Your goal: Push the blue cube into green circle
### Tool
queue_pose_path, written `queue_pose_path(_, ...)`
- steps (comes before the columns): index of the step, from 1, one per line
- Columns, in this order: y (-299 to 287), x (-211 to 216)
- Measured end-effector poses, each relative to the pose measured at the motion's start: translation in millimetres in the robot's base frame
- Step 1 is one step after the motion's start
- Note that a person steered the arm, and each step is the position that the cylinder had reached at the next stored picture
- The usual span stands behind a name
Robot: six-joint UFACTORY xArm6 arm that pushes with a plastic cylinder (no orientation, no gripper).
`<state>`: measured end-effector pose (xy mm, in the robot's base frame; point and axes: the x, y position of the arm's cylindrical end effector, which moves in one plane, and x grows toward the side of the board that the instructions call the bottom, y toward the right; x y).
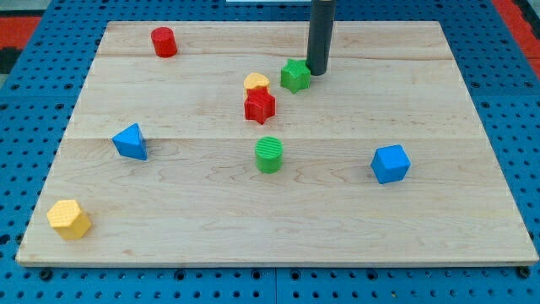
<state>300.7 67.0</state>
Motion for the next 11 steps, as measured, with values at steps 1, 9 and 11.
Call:
queue_pose_path(1, -13.8, -5.2)
queue_pose_path(9, 0.8, 155.7)
queue_pose_path(11, -120.4, 154.5)
